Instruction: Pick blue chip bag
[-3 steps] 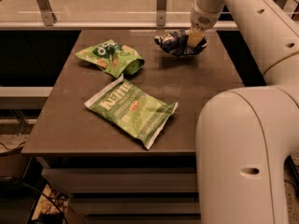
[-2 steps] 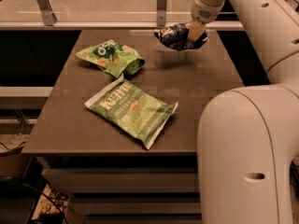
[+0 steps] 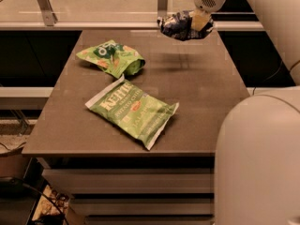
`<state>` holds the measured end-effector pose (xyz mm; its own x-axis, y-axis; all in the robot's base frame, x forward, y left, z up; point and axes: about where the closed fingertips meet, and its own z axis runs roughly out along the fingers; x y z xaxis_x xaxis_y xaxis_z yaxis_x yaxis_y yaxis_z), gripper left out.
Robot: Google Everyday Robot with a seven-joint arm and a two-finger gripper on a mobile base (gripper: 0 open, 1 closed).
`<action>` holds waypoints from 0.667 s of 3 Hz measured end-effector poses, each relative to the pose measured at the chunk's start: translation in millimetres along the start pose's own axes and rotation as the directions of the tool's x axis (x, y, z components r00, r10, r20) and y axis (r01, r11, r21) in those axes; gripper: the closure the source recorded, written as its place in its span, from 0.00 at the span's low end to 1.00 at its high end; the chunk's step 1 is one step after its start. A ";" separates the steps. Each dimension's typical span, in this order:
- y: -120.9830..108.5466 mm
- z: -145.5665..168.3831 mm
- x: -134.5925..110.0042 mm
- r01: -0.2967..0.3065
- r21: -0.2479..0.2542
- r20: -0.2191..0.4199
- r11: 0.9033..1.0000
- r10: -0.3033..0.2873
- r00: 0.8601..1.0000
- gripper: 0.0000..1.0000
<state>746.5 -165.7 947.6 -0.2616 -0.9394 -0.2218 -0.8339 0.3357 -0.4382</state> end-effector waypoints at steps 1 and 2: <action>4.4 -21.5 -0.9 -0.012 0.049 -0.011 0.999 0.013 1.000 1.00; 8.0 -39.3 1.2 -0.026 0.085 -0.008 0.996 0.027 1.000 1.00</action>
Offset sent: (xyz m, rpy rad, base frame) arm -0.0461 -0.0038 0.0495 -0.0153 -0.1213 -0.0718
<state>720.4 -166.9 978.1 -0.2880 -0.9304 -0.2267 -0.7826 0.3650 -0.5043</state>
